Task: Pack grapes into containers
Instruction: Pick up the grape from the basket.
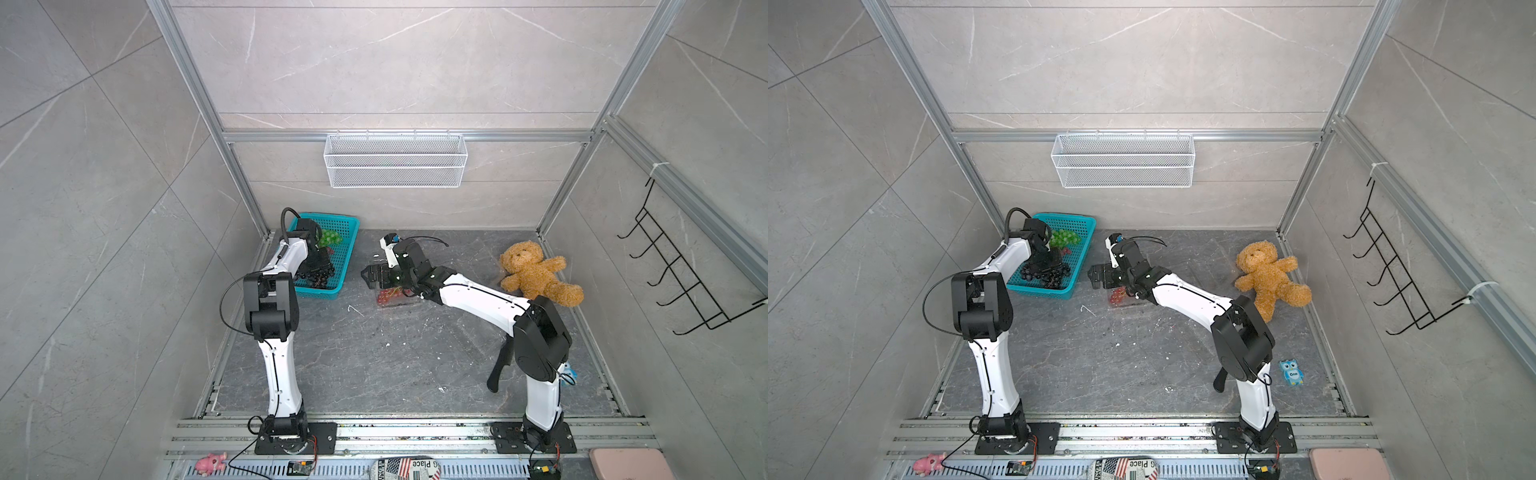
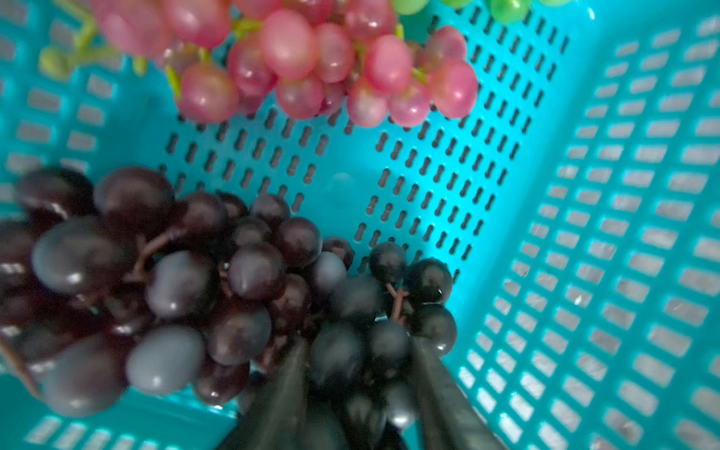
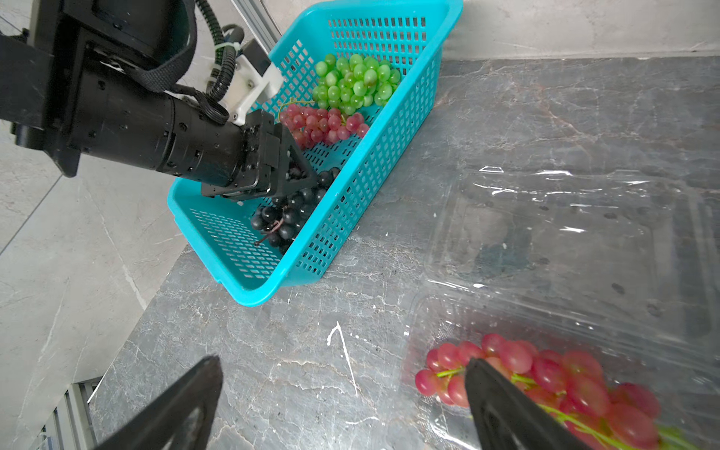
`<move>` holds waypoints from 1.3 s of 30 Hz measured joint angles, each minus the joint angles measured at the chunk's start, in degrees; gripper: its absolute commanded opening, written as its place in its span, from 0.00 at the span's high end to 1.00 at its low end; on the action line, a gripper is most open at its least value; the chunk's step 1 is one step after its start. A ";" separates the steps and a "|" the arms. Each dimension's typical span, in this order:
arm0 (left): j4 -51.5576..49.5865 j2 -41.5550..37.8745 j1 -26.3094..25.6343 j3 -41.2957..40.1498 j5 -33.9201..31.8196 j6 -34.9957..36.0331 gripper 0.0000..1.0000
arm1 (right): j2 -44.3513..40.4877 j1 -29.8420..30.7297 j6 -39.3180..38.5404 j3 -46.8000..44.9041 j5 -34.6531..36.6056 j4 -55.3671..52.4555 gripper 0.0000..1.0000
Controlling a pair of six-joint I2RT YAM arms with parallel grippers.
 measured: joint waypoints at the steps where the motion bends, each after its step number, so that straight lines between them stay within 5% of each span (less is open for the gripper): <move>1: 0.00 0.00 -0.02 -0.04 0.00 -0.02 0.67 | 0.00 0.00 -0.02 -0.04 0.00 -0.11 0.01; 12: 0.61 0.00 -0.04 -0.96 1.05 -0.15 0.93 | 0.00 0.00 0.02 -1.97 0.52 -0.22 0.01; 39: -2.99 -16.57 -0.20 -0.68 7.63 -1.46 1.00 | -3.48 -0.15 0.92 -2.80 3.78 -4.59 0.01</move>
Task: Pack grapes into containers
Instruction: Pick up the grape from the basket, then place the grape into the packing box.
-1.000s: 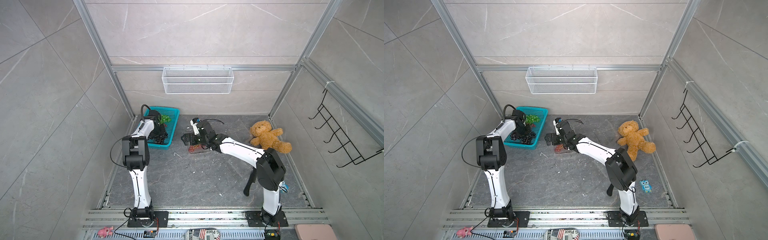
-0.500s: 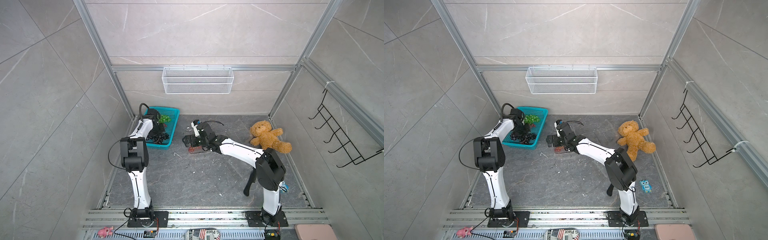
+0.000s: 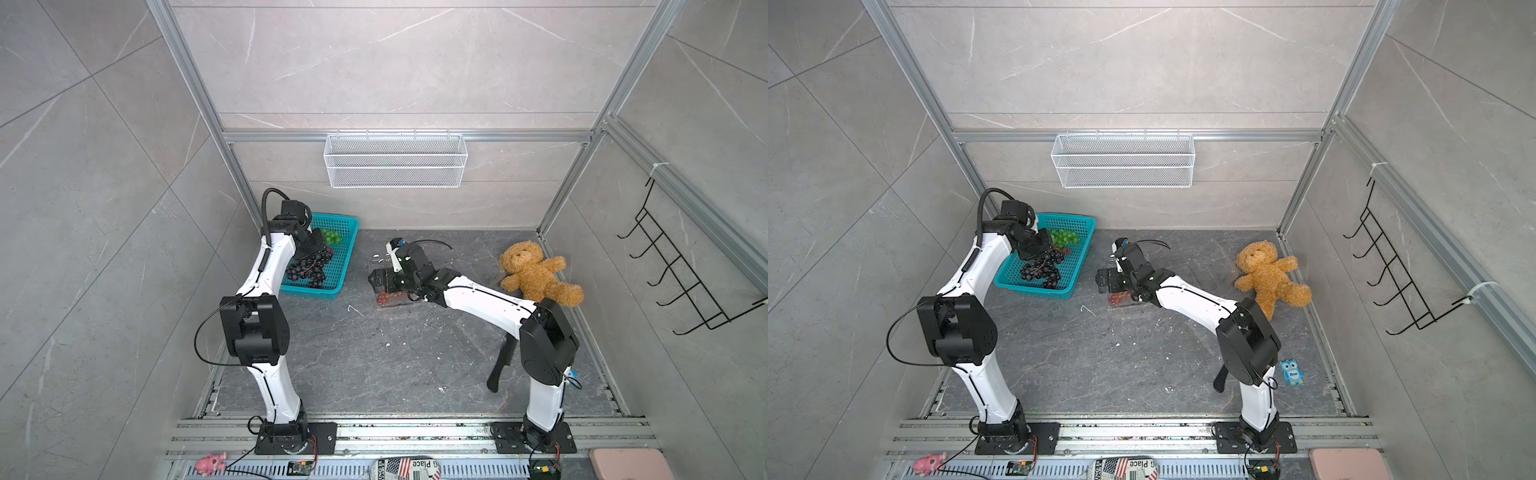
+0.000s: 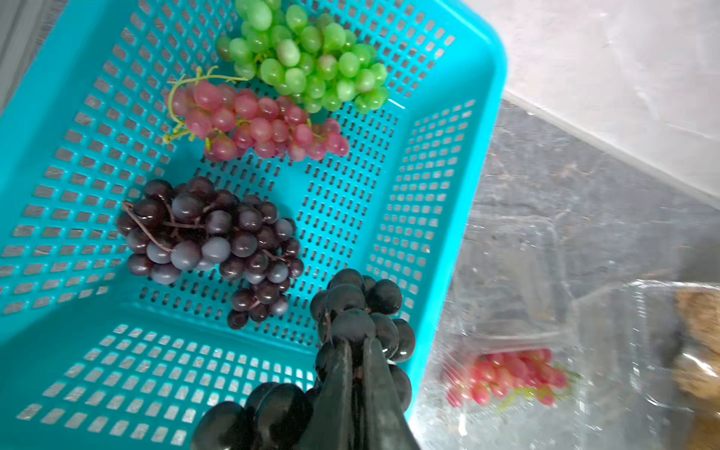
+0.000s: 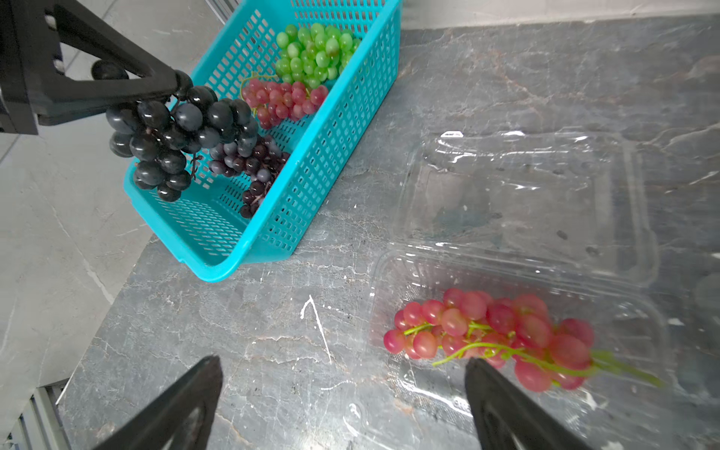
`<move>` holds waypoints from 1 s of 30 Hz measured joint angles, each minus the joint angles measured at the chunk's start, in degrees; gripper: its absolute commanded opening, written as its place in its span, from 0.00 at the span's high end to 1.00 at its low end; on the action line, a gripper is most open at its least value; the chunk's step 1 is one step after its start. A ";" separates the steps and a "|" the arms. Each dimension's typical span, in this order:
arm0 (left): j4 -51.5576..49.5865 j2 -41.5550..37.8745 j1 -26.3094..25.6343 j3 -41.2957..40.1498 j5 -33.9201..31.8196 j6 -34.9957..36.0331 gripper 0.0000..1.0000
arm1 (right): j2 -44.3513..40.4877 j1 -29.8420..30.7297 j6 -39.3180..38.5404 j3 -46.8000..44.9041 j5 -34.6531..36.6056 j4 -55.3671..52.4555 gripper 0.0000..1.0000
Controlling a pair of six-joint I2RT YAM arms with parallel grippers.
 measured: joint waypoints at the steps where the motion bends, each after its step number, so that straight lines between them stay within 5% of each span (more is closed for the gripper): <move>1: -0.11 -0.52 -0.17 0.00 0.61 -0.28 1.00 | -0.52 -0.11 0.04 0.00 0.22 -0.33 0.00; 6: -0.61 -3.32 -2.23 0.00 2.08 -1.57 1.00 | -3.30 -1.73 0.52 -0.72 0.85 -1.68 0.01; 16: 1.05 -8.87 -15.21 -3.67 2.54 -5.11 0.99 | -11.98 -7.30 0.94 -13.40 1.66 -1.62 0.01; 30: 9.35 -4.22 -30.12 -6.71 4.98 -7.58 1.00 | -18.67 -14.05 1.14 -24.87 0.90 -0.63 0.01</move>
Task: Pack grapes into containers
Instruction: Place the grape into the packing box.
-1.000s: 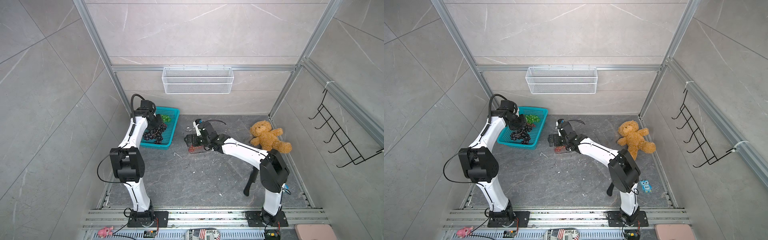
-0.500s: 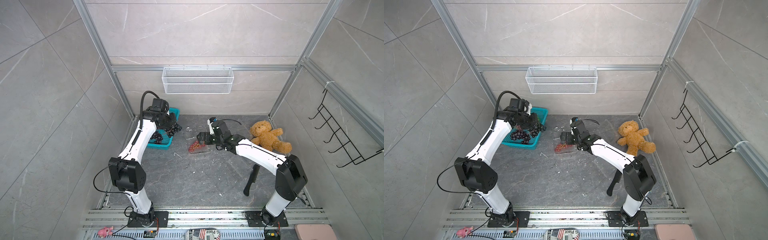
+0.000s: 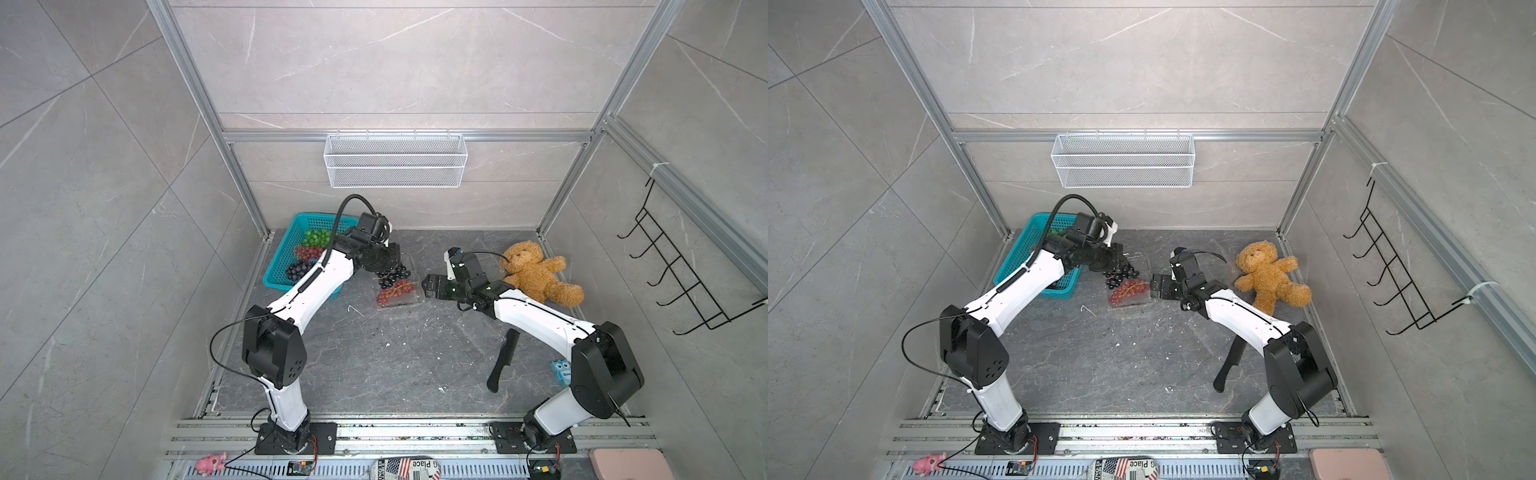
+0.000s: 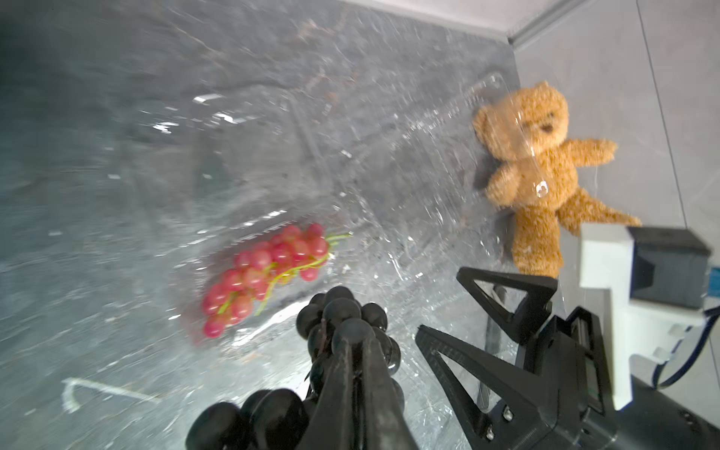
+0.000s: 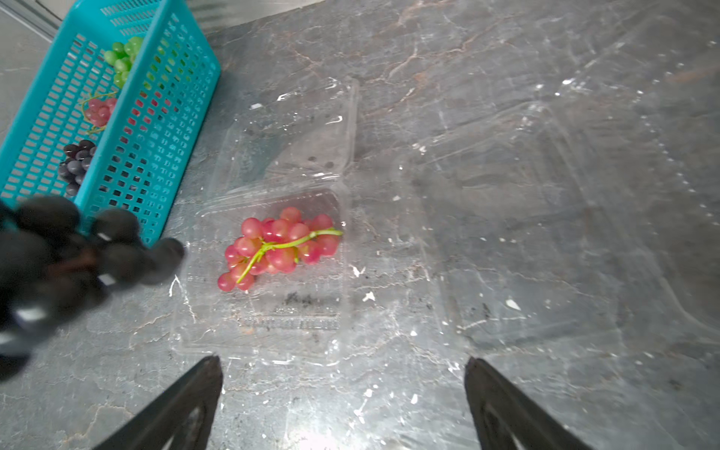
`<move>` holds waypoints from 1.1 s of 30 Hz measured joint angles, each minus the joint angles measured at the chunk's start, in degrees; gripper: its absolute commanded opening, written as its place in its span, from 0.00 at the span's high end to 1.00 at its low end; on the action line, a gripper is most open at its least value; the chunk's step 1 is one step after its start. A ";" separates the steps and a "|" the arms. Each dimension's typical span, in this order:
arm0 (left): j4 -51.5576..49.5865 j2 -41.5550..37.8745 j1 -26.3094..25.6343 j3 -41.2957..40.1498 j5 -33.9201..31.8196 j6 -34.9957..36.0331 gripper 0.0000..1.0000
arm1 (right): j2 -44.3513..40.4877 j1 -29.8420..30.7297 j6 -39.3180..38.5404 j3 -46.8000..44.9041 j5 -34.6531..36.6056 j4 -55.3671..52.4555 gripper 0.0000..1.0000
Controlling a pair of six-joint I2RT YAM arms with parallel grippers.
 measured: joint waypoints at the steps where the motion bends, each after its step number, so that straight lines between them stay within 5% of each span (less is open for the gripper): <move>1: 0.55 0.98 -0.70 0.00 0.46 0.13 1.00 | -0.26 -0.20 -0.02 -0.35 -0.13 0.35 0.01; 33: 9.01 11.98 -1.62 -5.42 4.31 10.62 0.95 | -0.50 -1.36 1.49 -3.21 -4.26 4.68 0.01</move>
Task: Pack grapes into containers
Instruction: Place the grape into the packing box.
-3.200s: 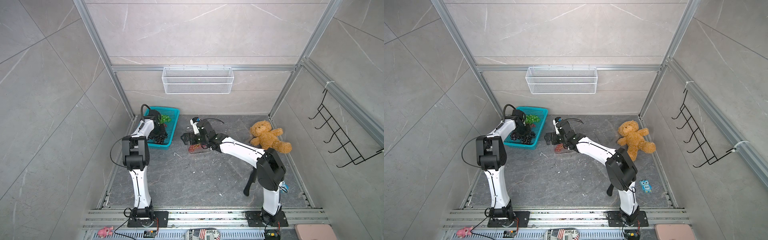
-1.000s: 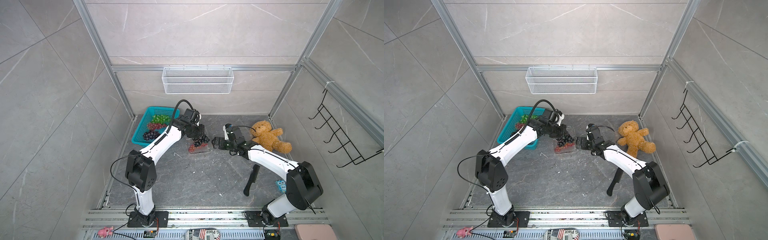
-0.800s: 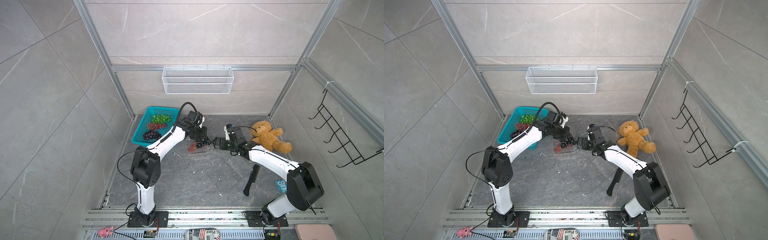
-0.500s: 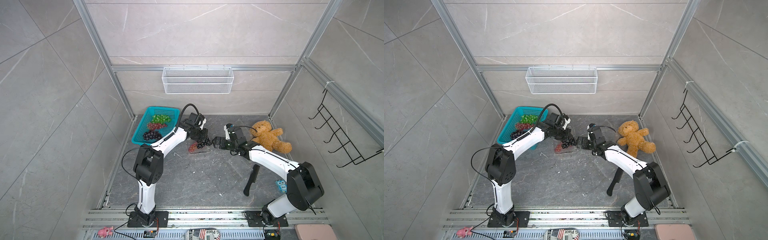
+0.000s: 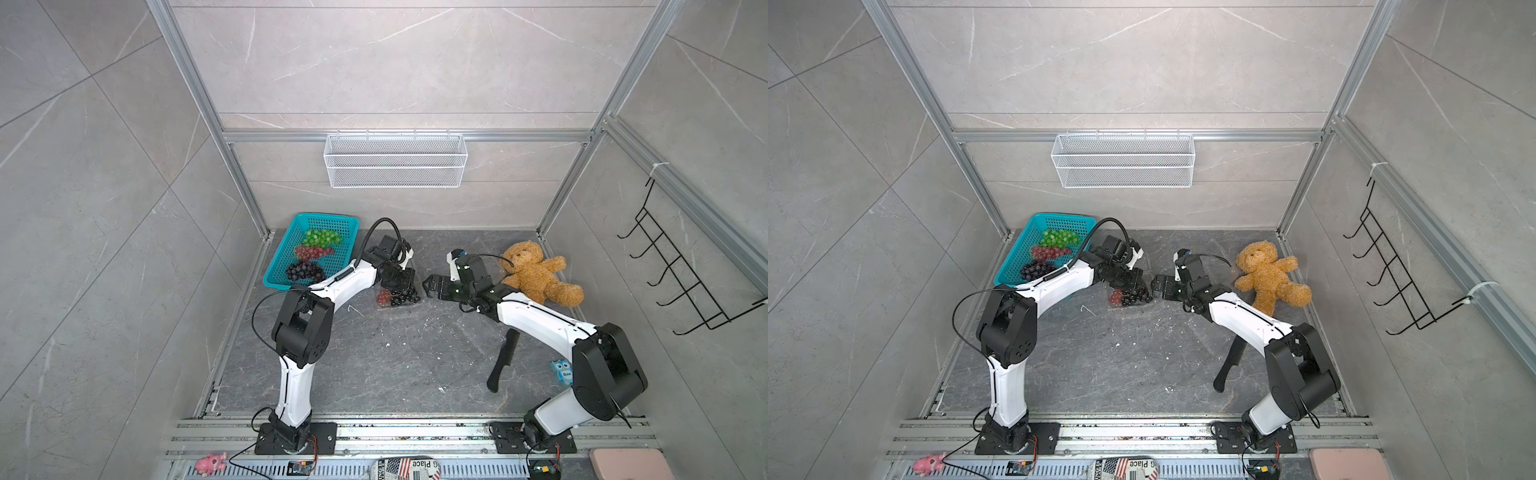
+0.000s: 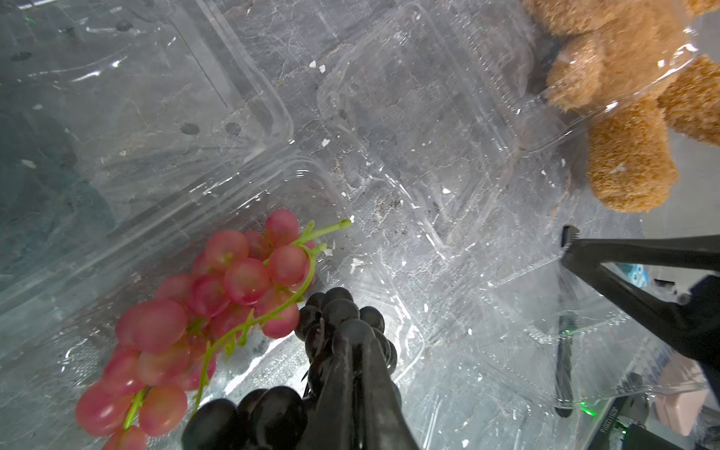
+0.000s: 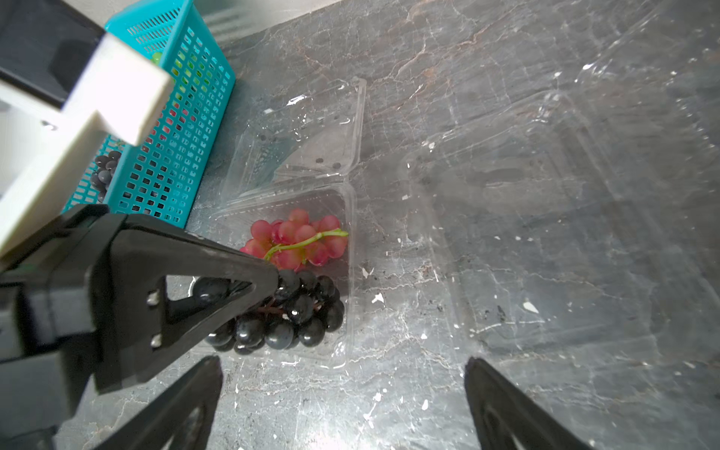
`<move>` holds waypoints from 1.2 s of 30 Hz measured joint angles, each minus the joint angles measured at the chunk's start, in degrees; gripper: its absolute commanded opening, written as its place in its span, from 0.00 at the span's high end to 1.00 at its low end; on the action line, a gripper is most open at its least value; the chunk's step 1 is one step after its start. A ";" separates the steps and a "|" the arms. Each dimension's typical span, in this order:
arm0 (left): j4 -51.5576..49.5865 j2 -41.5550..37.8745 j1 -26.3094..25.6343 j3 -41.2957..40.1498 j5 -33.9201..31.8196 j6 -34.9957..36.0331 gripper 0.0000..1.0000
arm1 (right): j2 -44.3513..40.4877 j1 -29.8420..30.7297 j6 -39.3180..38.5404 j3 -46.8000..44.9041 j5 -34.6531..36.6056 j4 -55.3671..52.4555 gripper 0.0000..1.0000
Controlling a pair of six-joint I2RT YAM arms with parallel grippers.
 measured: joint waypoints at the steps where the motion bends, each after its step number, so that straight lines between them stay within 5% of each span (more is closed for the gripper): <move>1: -0.11 0.46 0.02 0.00 -0.11 0.17 0.94 | 0.11 0.00 0.00 0.00 -0.04 0.07 0.01; 12: -3.37 2.56 0.50 1.62 -2.03 1.92 0.56 | 0.50 0.00 0.02 -0.74 -0.46 0.83 0.00; 20: -5.42 2.16 0.66 2.69 -4.20 2.12 0.38 | 0.55 0.00 0.26 -0.92 -0.68 1.77 0.00; 22: -6.05 1.60 0.87 2.69 -4.68 2.34 0.24 | 0.61 0.00 0.48 -1.03 -0.83 1.92 0.01; 23: -6.36 1.11 1.05 2.69 -4.98 2.38 0.02 | 0.74 0.00 0.61 -1.03 -0.87 2.14 0.01; 36: -2.54 -10.93 8.11 -4.68 -10.84 -2.91 0.00 | 9.81 0.33 2.71 0.83 -2.56 3.78 0.25</move>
